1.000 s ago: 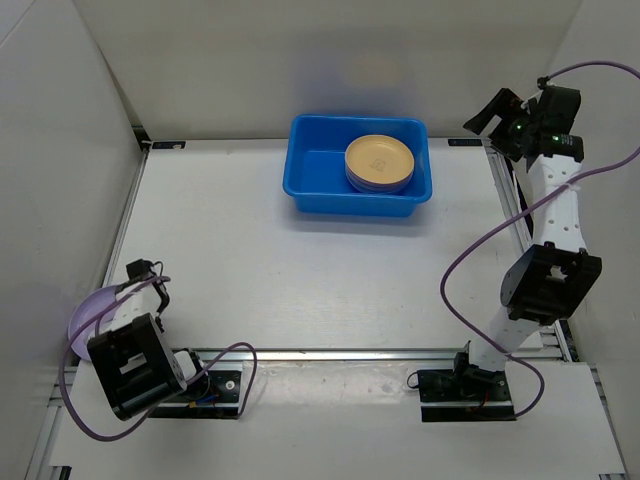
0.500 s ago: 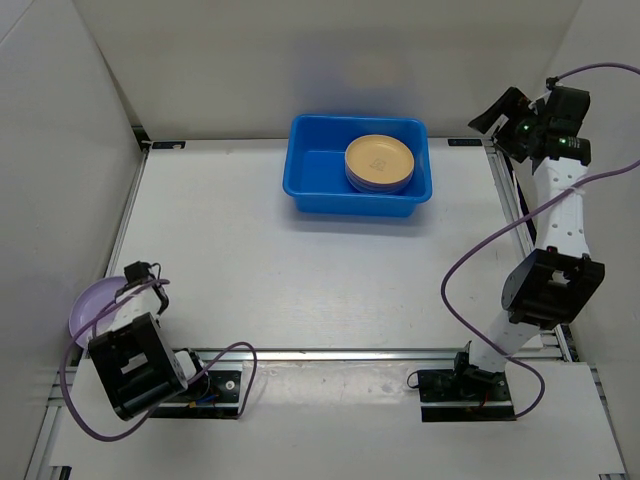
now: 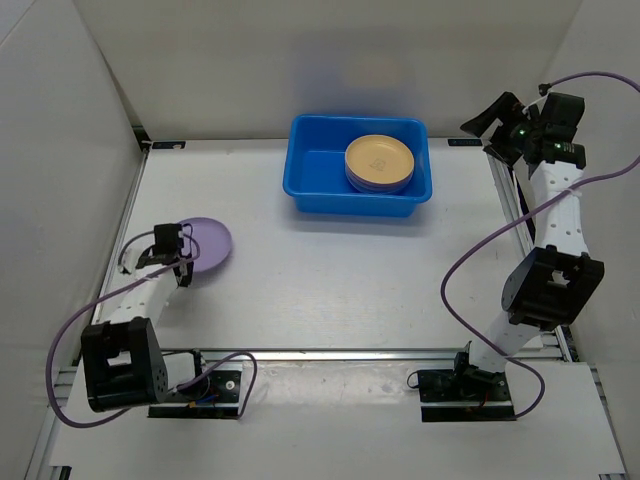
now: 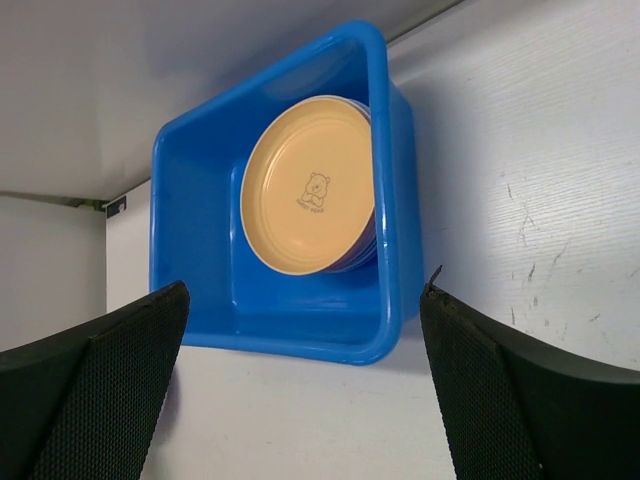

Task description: Place the plates into the plastic bin on the countertop

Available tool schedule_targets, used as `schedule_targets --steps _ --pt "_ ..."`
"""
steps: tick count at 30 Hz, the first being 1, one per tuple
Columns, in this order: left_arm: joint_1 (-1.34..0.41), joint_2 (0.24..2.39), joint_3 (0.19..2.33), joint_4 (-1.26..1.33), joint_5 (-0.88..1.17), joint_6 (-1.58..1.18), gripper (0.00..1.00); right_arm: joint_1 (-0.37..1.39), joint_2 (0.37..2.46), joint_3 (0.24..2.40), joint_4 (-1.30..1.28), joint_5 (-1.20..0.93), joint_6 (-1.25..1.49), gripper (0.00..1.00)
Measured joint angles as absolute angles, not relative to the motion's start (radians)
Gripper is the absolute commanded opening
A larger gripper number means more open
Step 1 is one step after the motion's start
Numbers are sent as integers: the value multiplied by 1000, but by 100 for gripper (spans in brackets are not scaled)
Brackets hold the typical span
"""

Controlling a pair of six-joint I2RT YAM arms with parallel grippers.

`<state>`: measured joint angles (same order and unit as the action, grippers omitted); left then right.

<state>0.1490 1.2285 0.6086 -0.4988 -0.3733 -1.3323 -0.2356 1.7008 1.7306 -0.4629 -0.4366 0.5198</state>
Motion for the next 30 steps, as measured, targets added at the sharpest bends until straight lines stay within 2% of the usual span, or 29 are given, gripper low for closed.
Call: schedule_targets --steps 9,14,23,30 --pt "-36 1224 935 -484 -384 -1072 10 -208 1700 1691 -442 -468 447 98" --pt "-104 1299 1164 -369 -305 -870 10 -183 1665 1607 -439 -476 374 99" --pt "-307 1850 1781 -310 -117 -582 10 -184 1588 1518 -461 -397 360 99" --pt "-432 2276 2214 -398 -58 -567 10 -235 1489 1435 -469 -358 437 99"
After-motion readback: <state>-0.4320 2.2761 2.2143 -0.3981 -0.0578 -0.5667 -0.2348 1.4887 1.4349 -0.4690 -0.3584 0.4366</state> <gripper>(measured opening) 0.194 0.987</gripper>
